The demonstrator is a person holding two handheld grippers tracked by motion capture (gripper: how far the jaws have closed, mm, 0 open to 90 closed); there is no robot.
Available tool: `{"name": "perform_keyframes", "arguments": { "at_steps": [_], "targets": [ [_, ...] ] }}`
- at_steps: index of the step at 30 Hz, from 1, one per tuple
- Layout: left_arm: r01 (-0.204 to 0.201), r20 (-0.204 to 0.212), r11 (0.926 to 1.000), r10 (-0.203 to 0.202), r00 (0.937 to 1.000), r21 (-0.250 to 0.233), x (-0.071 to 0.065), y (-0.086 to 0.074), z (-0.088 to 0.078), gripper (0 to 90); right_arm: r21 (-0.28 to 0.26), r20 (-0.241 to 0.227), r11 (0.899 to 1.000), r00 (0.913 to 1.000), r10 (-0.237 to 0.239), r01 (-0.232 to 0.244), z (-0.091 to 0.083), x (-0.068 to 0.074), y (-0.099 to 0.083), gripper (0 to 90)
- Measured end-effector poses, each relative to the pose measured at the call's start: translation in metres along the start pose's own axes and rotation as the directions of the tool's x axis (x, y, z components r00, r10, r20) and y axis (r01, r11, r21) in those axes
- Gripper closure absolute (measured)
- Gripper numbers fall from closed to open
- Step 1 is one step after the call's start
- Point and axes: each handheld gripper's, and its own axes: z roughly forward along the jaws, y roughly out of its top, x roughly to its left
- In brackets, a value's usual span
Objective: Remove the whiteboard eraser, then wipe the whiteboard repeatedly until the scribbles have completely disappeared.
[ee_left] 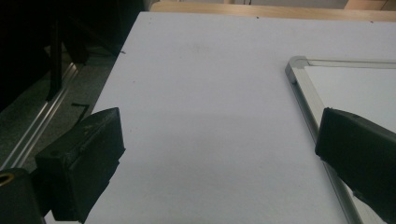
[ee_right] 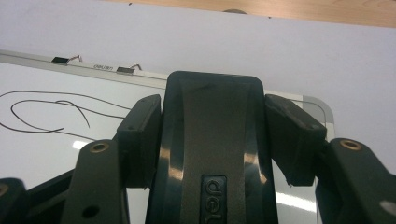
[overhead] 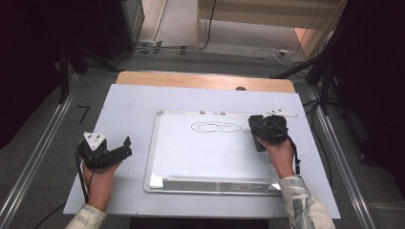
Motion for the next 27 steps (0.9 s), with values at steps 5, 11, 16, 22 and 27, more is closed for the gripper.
{"name": "perform_keyframes", "arguments": {
  "at_steps": [5,11,16,22,27],
  "targets": [
    [0.007,0.000,1.0000,-0.007,1.0000,0.002,0.001,0.000,0.000,1.5,0.007,-0.004,1.000,1.0000,-0.008,0.009,0.001,0.003,-0.001,37.9],
    [0.009,0.002,1.0000,-0.009,1.0000,0.002,0.001,0.000,0.000,1.5,0.011,-0.013,1.000,0.9998,-0.013,0.013,0.004,0.007,0.000,37.9],
    [0.005,0.004,1.0000,-0.005,1.0000,0.002,0.000,0.000,0.000,1.5,0.011,-0.014,1.000,0.9997,-0.019,0.019,0.004,0.008,0.000,37.9],
    [0.012,0.003,0.9999,-0.012,0.9999,0.002,0.002,0.000,-0.001,1.5,0.008,-0.018,1.000,0.9995,-0.025,0.025,0.005,0.011,0.001,37.9],
    [0.011,0.003,0.9999,-0.011,0.9999,0.002,0.001,0.000,-0.001,1.5,0.013,-0.014,0.999,0.9993,-0.033,0.034,0.005,0.012,0.001,37.9]
  ]
}}
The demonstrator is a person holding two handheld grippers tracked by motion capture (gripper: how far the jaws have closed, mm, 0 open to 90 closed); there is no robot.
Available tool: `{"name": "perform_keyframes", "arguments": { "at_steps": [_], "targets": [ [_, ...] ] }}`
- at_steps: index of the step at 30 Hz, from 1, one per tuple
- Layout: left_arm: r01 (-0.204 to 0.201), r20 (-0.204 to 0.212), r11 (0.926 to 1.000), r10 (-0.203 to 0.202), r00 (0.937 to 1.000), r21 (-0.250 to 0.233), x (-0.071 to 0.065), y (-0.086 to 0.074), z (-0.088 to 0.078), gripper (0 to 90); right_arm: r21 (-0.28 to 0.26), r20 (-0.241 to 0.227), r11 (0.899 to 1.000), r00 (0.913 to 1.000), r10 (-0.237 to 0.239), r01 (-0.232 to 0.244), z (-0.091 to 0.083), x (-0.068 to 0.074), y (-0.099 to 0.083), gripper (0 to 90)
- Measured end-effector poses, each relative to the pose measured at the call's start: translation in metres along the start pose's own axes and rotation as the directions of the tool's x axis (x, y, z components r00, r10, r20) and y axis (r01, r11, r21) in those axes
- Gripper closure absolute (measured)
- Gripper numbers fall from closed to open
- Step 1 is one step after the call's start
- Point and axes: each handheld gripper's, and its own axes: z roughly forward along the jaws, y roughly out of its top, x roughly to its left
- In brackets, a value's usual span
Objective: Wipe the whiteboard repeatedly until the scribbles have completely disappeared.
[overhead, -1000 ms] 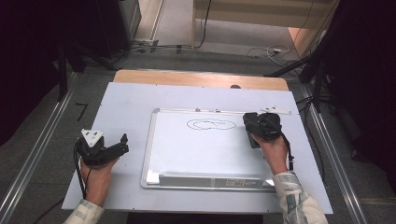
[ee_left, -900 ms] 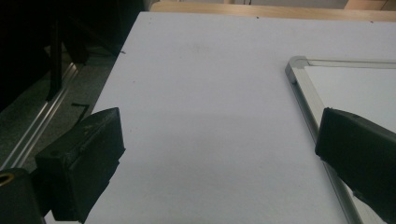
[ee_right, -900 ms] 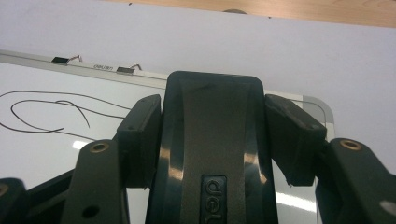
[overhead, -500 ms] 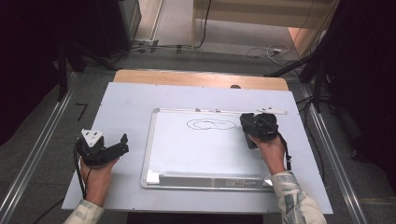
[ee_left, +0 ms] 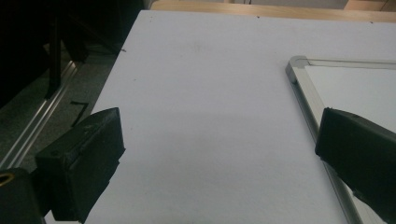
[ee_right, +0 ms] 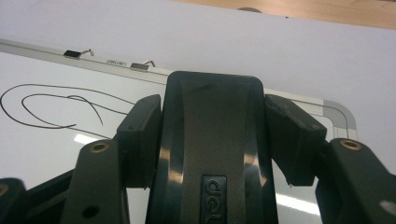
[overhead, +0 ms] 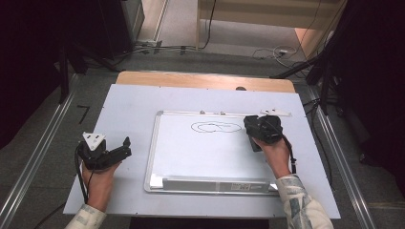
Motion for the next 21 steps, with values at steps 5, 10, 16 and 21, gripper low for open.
{"name": "perform_keyframes", "arguments": {
  "at_steps": [5,10,16,21],
  "targets": [
    [-0.008,0.006,1.0000,0.008,1.0000,0.002,-0.002,0.001,0.002,1.5,0.009,0.003,1.000,0.9999,-0.015,0.015,-0.001,0.002,0.001,37.9],
    [-0.011,0.017,0.9999,0.011,0.9998,0.000,-0.005,0.002,0.003,1.5,0.014,0.007,1.000,0.9997,-0.024,0.024,0.001,0.006,0.005,37.9],
    [-0.009,0.021,1.0000,0.009,0.9997,-0.001,-0.005,0.002,0.004,1.5,0.022,0.011,0.999,0.9992,-0.039,0.039,0.008,0.012,0.010,37.9],
    [-0.007,0.021,1.0000,0.007,0.9998,-0.005,-0.004,0.003,0.002,1.5,0.045,0.017,0.998,0.9991,-0.039,0.038,0.021,0.016,0.011,38.0]
  ]
}}
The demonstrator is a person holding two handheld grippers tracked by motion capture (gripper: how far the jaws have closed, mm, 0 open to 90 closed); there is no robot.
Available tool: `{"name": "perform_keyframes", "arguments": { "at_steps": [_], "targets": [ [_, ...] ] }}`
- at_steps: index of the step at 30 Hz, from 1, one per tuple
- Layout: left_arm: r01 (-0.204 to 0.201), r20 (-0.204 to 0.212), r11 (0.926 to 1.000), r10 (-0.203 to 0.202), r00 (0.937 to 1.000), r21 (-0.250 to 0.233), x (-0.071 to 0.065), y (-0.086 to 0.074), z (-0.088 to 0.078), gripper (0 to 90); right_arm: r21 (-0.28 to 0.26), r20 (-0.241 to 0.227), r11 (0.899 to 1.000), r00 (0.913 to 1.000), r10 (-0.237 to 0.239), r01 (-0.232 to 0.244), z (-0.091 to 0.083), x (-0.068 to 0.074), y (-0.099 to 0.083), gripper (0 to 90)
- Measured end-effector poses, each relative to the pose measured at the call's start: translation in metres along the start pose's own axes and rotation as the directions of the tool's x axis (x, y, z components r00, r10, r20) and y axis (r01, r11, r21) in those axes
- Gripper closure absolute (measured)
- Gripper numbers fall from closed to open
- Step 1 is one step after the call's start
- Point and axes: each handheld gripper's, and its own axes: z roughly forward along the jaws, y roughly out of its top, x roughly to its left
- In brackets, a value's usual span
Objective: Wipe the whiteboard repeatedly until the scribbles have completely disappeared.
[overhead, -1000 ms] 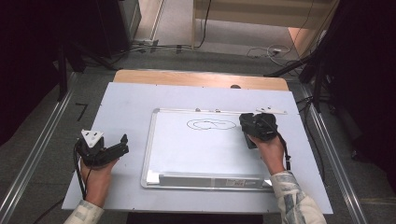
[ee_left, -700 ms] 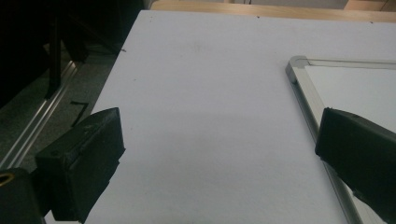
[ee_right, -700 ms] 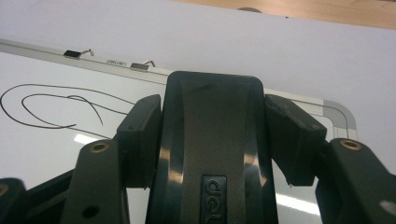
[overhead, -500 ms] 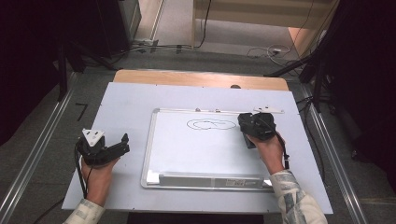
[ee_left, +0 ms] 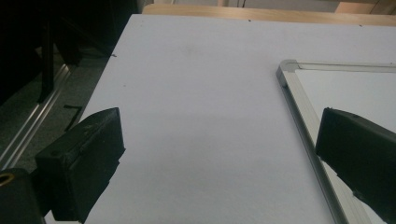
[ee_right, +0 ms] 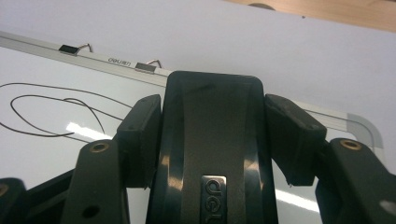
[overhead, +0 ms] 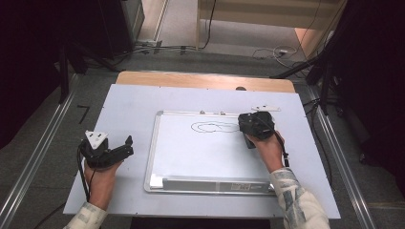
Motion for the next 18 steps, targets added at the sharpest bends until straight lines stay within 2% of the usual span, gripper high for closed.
{"name": "perform_keyframes", "arguments": {
  "at_steps": [3,9,18],
  "targets": [
    [0.000,0.002,1.0000,0.000,1.0000,-0.001,0.000,0.000,0.000,1.5,0.009,0.013,1.000,0.9999,-0.010,0.010,0.007,0.001,0.001,38.1],
    [0.000,0.003,1.0000,0.000,1.0000,0.000,0.000,0.000,0.000,1.5,0.034,0.035,0.999,0.9994,-0.001,0.000,0.022,-0.001,0.001,38.2],
    [0.000,0.004,1.0000,0.000,1.0000,0.000,0.000,0.000,0.000,1.5,0.033,0.043,0.999,0.9991,0.000,-0.001,0.027,-0.002,0.000,38.4]
  ]
}}
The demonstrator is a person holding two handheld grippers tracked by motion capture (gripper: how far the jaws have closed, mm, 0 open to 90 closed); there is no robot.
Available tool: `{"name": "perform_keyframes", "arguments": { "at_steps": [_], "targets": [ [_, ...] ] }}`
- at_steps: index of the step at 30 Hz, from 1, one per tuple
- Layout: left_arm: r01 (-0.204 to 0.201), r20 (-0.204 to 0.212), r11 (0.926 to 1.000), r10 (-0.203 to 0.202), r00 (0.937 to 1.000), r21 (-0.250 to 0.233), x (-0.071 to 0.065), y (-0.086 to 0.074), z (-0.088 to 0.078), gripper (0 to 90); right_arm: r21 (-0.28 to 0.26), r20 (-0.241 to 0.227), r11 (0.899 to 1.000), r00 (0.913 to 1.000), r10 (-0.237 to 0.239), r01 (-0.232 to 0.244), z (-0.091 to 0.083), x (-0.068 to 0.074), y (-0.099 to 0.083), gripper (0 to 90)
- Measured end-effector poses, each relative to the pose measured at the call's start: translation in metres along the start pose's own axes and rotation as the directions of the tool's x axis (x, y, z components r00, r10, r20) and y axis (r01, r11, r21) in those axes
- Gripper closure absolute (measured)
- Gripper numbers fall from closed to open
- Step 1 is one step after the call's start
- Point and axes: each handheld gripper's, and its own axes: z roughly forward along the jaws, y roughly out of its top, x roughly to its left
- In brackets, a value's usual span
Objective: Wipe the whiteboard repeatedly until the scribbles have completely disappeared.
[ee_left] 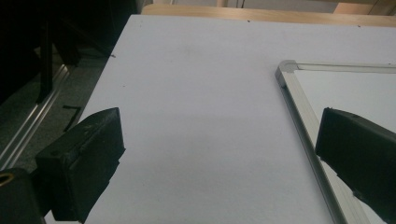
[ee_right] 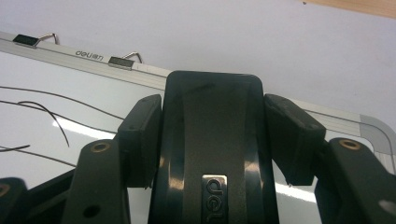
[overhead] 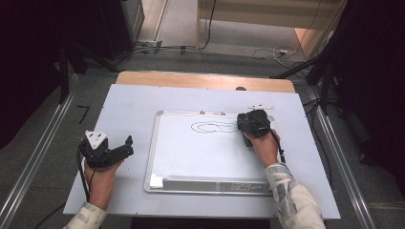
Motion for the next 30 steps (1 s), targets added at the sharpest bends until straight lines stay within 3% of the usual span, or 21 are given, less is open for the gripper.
{"name": "perform_keyframes", "arguments": {
  "at_steps": [9,30],
  "targets": [
    [0.000,-0.001,1.0000,0.000,1.0000,-0.002,0.0004,0.0002,-0.0003,1.5,0.030,0.004,0.999,0.9999,0.013,-0.013,0.0087,-0.0016,-0.0029,38.7],
    [-0.001,0.001,1.0000,0.001,1.0000,-0.001,0.0005,0.0000,-0.0008,1.5,0.079,-0.018,0.996,0.9985,0.053,-0.051,0.0032,-0.0054,-0.0069,37.9]
  ]
}}
